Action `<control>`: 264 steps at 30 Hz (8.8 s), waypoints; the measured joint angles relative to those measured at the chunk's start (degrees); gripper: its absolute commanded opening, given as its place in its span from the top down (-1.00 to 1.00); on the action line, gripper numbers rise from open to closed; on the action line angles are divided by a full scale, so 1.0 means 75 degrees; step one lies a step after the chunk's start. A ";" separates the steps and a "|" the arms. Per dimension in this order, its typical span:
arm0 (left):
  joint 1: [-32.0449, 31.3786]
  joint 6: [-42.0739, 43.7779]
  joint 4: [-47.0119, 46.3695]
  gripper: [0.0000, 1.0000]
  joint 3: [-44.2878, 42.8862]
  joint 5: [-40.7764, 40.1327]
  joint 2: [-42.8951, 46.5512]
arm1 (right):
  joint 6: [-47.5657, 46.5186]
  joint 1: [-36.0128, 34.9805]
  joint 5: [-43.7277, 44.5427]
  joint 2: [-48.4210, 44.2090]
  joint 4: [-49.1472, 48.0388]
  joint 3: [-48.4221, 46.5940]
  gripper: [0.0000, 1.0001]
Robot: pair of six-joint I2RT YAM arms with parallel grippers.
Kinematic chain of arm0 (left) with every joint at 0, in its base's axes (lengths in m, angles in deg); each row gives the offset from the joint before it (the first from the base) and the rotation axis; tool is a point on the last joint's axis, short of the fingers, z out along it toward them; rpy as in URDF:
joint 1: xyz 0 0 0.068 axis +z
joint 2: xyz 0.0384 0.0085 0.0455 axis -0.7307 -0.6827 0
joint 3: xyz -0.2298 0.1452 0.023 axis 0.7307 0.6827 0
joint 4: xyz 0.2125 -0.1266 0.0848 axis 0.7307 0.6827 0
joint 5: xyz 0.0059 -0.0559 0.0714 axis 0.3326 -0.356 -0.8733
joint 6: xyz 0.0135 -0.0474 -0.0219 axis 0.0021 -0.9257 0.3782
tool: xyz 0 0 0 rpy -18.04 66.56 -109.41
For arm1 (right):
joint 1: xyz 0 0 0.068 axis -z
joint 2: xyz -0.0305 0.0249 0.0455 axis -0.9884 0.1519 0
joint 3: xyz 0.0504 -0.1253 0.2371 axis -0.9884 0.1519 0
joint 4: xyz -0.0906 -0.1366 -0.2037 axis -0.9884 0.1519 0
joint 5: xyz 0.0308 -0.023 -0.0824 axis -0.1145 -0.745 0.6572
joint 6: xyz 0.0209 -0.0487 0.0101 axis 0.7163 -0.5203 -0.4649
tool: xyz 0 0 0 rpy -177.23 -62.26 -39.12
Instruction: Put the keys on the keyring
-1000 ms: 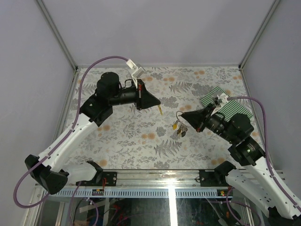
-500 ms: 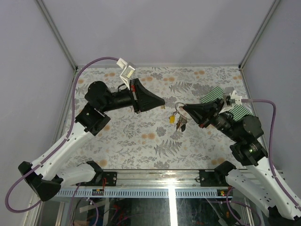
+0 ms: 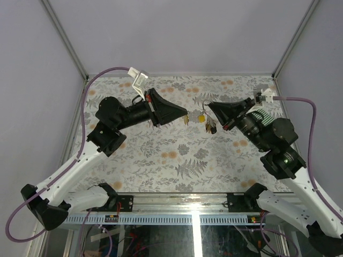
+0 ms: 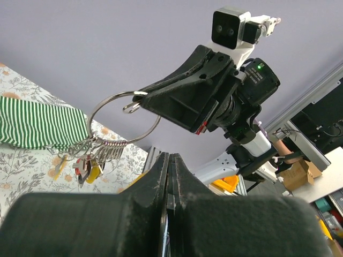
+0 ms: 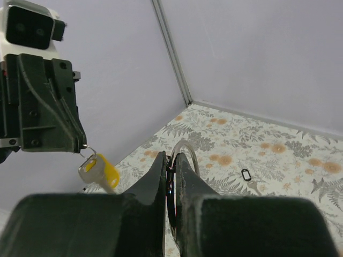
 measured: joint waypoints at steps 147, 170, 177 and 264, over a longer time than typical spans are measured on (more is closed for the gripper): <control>-0.0108 0.3363 0.0694 -0.11 0.0192 -0.0443 0.1172 | 0.2113 -0.3025 0.3101 0.0697 -0.0915 -0.0149 1.00; -0.0108 0.6776 0.2911 0.28 -0.1515 0.0498 0.0577 | 0.3716 -0.3025 0.2646 0.1055 -0.0851 -0.0338 1.00; -0.0108 0.6869 0.2993 0.39 -0.1562 0.0568 0.0481 | 0.3800 -0.3025 0.2463 0.1055 -0.1043 -0.0338 1.00; -0.0157 0.7102 0.5520 1.00 -0.2850 0.0723 0.0143 | -0.2978 -0.3040 -0.0085 -0.0169 0.0408 0.0268 -0.04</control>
